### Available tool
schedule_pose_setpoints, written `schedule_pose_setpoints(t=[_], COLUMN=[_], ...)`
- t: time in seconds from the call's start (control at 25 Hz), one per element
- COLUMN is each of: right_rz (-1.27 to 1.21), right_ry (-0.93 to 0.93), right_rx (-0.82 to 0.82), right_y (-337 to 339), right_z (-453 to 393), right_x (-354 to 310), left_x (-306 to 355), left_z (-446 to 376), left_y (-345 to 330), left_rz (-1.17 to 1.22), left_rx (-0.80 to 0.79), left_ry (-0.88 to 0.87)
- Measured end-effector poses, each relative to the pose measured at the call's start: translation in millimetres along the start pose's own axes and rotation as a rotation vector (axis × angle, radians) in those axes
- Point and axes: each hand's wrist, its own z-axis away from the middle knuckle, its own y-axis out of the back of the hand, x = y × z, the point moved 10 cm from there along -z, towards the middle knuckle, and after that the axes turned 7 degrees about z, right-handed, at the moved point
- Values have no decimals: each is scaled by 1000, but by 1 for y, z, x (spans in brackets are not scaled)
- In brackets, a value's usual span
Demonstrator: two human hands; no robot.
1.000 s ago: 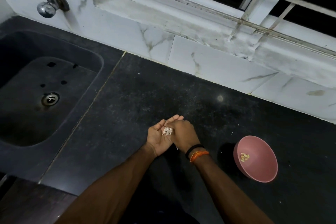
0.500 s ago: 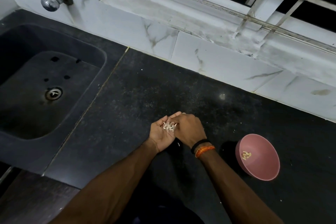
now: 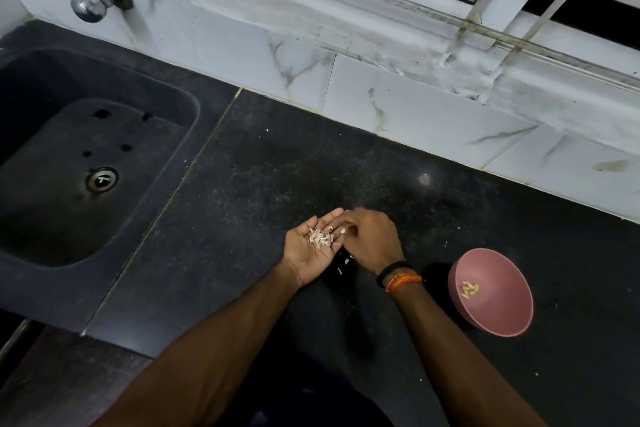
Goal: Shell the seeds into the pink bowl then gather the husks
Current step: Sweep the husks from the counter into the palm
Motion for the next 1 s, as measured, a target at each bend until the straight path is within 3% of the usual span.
schedule_pose_setpoints(t=[0.08, 0.32, 0.56, 1.0], right_rz=[-74, -633, 61, 168], right_ry=[-134, -551, -350, -69], right_rx=[106, 41, 30, -68], right_y=[8, -38, -33, -71], right_z=[7, 33, 35, 40], right_x=[33, 114, 101, 41], left_x=[1, 9, 13, 21], left_z=[-1, 2, 7, 9], left_y=[-2, -5, -6, -9], left_rz=[42, 60, 37, 10], left_rx=[-14, -17, -11, -7], left_ry=[-6, -75, -92, -136])
